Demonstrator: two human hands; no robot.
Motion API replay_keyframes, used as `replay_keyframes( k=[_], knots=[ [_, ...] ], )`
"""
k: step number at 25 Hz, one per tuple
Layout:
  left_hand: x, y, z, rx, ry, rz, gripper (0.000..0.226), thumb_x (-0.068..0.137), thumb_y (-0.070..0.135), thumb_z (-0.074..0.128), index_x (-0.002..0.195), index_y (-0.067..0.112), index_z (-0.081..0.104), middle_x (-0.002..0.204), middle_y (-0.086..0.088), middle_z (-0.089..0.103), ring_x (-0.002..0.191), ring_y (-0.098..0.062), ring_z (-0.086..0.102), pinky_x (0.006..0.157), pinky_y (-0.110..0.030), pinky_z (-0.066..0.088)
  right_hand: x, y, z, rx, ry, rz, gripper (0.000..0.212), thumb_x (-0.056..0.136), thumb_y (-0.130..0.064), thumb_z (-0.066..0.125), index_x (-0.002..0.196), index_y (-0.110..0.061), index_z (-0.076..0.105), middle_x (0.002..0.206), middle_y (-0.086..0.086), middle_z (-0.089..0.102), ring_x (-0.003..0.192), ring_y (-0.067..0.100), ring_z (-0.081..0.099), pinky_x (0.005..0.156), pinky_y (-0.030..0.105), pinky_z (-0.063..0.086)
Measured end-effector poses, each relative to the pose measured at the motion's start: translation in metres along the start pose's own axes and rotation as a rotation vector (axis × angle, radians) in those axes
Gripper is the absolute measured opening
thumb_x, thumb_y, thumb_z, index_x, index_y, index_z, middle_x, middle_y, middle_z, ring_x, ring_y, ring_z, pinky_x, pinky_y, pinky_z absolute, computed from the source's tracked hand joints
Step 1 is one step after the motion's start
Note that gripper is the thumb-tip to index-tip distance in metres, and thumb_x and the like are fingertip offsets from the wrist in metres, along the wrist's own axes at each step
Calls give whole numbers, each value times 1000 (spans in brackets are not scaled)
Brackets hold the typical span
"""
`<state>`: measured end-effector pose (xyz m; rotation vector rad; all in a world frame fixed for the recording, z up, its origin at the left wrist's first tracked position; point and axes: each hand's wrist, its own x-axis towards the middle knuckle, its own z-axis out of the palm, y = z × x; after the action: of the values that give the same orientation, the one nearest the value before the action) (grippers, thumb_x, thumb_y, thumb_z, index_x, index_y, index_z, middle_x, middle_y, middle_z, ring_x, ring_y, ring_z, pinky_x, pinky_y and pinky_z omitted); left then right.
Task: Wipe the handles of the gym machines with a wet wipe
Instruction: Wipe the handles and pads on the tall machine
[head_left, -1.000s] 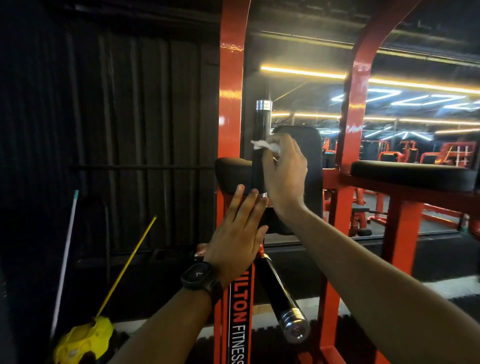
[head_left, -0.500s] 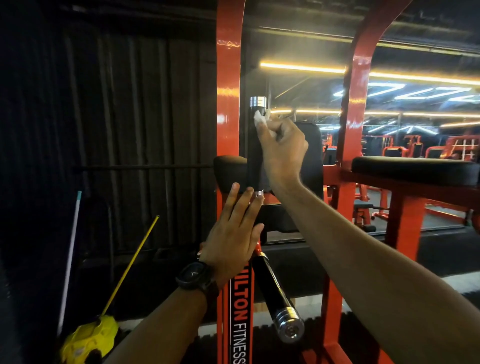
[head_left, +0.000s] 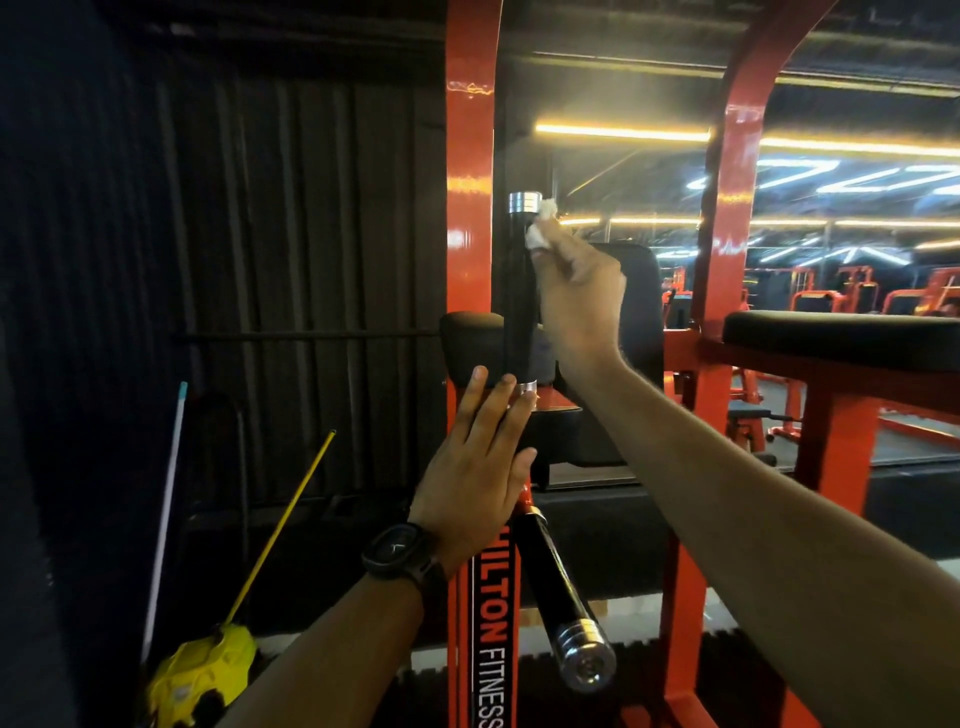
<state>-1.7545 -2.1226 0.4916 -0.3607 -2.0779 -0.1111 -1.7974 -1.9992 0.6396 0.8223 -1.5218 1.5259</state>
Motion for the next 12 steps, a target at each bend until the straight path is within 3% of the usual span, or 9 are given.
replay_keyframes(
  k=[3, 5, 7, 10, 12],
  knots=[
    [0, 2, -2, -3, -8, -6, 59, 102, 42, 27, 155, 26, 5, 164, 3, 7, 154, -15, -13, 115, -50, 32, -13, 18, -7, -217, -132, -337, 44, 97, -5, 61, 140, -12, 54, 142, 2, 56, 129, -2, 48, 109, 16, 39],
    [-1, 2, -2, -7, -8, -15, 59, 103, 42, 27, 155, 27, 4, 164, 4, 5, 153, -14, -15, 115, -48, 31, -18, 31, -13, -406, -224, -613, 48, 88, 7, 64, 135, -2, 57, 136, 11, 60, 131, 13, 51, 114, 12, 26],
    [1, 3, -2, 0, -9, -13, 59, 103, 43, 26, 154, 28, 0, 164, 4, 4, 153, -14, -16, 115, -47, 29, -11, 34, -15, -554, -245, -836, 46, 86, 6, 64, 131, 2, 55, 130, 20, 61, 129, 26, 51, 117, 13, 19],
    [-1, 2, -2, 12, -9, -1, 60, 103, 43, 27, 153, 27, -2, 164, 3, 5, 153, -15, -16, 115, -49, 29, -3, 26, -16, -730, -364, -861, 50, 93, -4, 58, 142, -7, 50, 143, 14, 53, 139, 28, 45, 115, 32, 32],
    [0, 2, -3, 0, -5, 9, 60, 103, 42, 28, 155, 25, 2, 164, 2, 6, 153, -16, -14, 114, -52, 35, 0, 21, -25, -874, -460, -934, 49, 94, -12, 43, 142, -7, 50, 143, 15, 53, 138, 31, 45, 115, 39, 31]
  ],
)
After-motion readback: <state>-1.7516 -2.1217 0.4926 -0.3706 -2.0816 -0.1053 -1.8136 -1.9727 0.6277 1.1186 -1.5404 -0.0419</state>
